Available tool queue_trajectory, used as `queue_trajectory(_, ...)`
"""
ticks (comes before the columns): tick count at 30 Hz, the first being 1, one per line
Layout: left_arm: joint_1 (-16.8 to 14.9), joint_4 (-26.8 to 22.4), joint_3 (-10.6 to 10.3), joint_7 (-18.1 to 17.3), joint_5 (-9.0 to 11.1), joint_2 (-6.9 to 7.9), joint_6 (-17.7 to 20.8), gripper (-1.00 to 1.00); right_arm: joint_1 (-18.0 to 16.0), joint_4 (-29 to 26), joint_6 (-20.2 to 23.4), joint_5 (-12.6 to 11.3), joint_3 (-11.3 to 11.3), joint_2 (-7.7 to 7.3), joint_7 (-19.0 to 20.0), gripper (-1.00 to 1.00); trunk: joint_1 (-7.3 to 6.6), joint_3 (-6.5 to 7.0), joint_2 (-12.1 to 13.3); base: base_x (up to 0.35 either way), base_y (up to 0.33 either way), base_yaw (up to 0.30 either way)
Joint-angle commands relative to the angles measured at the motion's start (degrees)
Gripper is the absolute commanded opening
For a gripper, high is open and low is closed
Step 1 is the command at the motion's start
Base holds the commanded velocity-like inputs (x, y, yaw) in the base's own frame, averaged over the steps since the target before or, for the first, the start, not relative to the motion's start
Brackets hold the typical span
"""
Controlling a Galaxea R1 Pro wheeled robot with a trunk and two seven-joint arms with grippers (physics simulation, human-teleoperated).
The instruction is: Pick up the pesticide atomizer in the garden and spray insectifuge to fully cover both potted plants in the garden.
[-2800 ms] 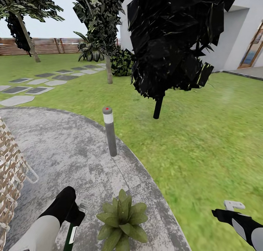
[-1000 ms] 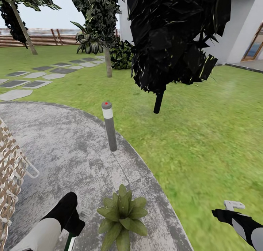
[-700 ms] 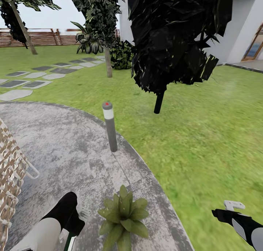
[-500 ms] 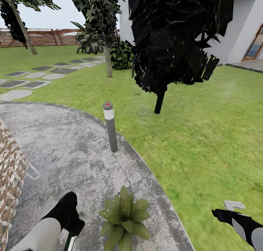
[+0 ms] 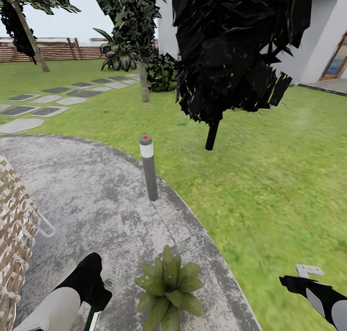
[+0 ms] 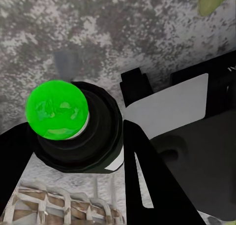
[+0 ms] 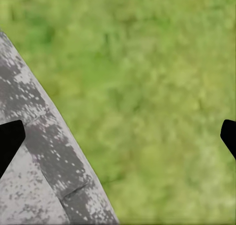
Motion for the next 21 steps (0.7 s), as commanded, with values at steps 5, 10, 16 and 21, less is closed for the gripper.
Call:
queue_trajectory(5,0.0,-0.1,0.3,-0.5,-0.6,-0.05,0.1,-1.0,0.0,-0.1,0.2,-0.1,-0.4,-0.01,0.2,1.0,0.0,-0.04,0.0,0.0,0.036,0.0)
queue_trajectory(10,0.0,-0.1,0.3,-0.5,-0.6,-0.05,0.1,-1.0,0.0,-0.1,0.2,-0.1,-0.4,-0.01,0.2,1.0,0.0,-0.05,0.0,0.0,0.003,0.0)
queue_trajectory(16,0.0,-0.1,0.3,-0.5,-0.6,-0.05,0.0,-1.0,0.0,-0.1,0.2,-0.1,-0.4,-0.01,0.3,1.0,0.0,-0.41,0.0,0.0,0.0,0.0)
queue_trajectory(21,0.0,-0.4,0.3,-0.5,-0.6,-0.05,0.0,-1.0,0.0,-0.1,0.2,-0.1,-0.4,-0.01,0.3,1.0,0.0,-0.86,0.0,0.0,0.0,0.0)
